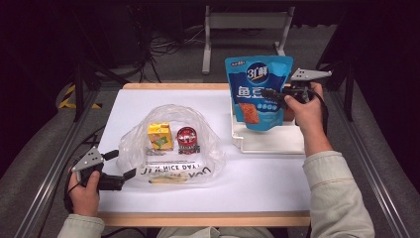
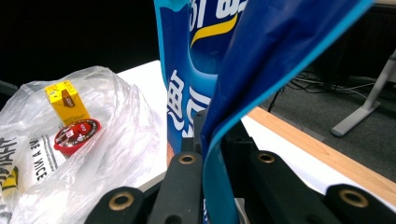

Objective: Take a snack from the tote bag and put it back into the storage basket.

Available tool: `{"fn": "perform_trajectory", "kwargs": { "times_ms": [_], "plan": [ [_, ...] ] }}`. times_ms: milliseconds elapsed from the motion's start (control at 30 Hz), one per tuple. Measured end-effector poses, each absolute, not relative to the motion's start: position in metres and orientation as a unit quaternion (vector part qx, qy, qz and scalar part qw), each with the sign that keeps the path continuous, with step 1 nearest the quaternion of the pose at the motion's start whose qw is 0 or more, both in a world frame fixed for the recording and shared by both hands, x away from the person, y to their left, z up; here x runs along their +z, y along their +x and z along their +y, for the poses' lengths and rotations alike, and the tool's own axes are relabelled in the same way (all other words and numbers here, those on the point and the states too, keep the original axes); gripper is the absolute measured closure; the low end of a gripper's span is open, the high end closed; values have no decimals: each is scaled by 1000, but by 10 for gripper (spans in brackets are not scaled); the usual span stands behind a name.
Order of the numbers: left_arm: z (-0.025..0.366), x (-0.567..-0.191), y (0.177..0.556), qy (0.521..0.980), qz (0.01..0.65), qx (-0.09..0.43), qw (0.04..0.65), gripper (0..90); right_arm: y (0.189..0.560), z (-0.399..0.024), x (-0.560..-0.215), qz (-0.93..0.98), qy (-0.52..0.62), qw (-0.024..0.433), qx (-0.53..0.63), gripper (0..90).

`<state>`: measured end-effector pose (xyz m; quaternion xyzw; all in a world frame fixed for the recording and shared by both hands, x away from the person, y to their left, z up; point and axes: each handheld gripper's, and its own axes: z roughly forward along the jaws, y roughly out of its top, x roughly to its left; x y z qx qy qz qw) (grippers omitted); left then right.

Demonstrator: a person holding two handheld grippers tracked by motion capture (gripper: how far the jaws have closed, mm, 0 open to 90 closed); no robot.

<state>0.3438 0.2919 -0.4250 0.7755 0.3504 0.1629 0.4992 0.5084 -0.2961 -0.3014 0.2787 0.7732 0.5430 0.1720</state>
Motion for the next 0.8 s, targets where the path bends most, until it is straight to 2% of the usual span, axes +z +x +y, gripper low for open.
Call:
{"fn": "perform_trajectory", "kwargs": {
  "times_ms": [800],
  "plan": [
    [292,-425,344,775,350,163,499,21,516,-293,-325,790,281,161,521,859]
  ]
}}
